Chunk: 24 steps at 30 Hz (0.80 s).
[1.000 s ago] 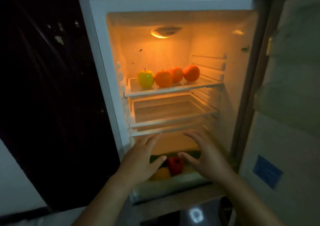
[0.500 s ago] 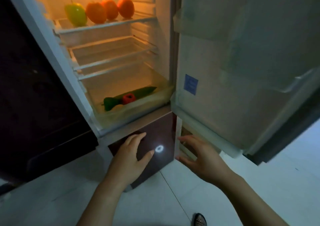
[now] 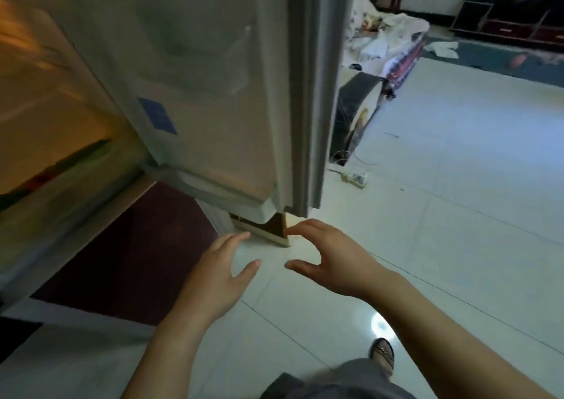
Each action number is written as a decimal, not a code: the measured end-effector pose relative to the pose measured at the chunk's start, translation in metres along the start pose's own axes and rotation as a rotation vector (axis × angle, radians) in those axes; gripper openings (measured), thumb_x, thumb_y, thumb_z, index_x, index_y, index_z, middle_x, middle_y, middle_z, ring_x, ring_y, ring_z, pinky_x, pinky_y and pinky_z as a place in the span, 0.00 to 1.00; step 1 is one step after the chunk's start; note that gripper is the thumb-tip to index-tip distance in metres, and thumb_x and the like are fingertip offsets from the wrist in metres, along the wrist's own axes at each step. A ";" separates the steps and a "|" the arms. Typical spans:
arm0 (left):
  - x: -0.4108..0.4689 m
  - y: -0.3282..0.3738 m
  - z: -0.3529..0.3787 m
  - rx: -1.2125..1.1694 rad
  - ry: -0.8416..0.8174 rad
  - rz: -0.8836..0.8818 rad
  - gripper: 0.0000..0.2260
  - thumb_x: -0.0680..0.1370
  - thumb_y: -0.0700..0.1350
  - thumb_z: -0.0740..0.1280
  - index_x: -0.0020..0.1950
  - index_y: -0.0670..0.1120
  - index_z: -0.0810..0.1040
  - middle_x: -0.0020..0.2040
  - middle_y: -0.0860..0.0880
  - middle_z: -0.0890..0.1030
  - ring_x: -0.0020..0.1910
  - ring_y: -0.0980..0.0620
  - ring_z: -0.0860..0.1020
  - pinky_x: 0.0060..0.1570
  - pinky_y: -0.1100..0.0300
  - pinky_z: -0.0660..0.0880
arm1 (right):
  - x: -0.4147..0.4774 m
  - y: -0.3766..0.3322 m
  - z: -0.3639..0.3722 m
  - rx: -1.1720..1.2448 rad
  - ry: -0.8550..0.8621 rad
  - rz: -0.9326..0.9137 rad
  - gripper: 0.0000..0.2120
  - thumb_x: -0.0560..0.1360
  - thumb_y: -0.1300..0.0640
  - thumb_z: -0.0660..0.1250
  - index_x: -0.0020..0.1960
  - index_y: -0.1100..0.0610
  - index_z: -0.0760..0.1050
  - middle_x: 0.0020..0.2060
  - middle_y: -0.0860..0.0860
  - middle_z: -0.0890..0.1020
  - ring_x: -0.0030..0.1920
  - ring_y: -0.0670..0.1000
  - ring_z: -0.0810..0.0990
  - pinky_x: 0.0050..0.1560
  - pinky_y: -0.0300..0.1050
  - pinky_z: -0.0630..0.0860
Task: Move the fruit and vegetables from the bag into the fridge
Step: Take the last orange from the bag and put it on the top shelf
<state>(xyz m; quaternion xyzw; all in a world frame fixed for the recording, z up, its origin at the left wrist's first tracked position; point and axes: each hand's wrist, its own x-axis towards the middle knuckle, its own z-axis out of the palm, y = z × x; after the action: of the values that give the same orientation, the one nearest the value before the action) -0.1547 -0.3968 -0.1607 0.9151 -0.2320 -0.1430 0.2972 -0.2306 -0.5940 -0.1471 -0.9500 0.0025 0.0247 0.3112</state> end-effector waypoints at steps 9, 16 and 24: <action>0.120 0.171 0.139 -0.042 -0.129 0.092 0.22 0.75 0.53 0.66 0.68 0.54 0.68 0.68 0.53 0.68 0.65 0.55 0.68 0.59 0.62 0.65 | -0.039 0.180 -0.133 -0.025 0.118 0.148 0.24 0.74 0.45 0.66 0.67 0.48 0.67 0.64 0.46 0.72 0.63 0.47 0.71 0.62 0.41 0.68; 0.177 0.217 0.166 -0.087 -0.111 -0.023 0.21 0.76 0.53 0.66 0.68 0.53 0.68 0.67 0.52 0.70 0.65 0.55 0.69 0.57 0.62 0.64 | -0.017 0.238 -0.187 0.053 0.088 0.117 0.23 0.73 0.44 0.66 0.66 0.48 0.68 0.62 0.45 0.73 0.59 0.44 0.71 0.58 0.38 0.68; 0.263 0.211 0.167 -0.086 -0.025 -0.084 0.21 0.76 0.52 0.66 0.68 0.51 0.69 0.65 0.50 0.72 0.63 0.51 0.71 0.53 0.59 0.68 | 0.074 0.300 -0.201 0.047 -0.085 0.134 0.22 0.73 0.45 0.67 0.65 0.49 0.69 0.60 0.48 0.75 0.56 0.47 0.73 0.54 0.38 0.68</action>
<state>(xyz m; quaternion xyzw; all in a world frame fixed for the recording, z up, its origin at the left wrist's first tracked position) -0.0696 -0.7616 -0.1955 0.9085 -0.1907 -0.1765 0.3272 -0.1534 -0.9535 -0.1663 -0.9382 0.0534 0.0859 0.3309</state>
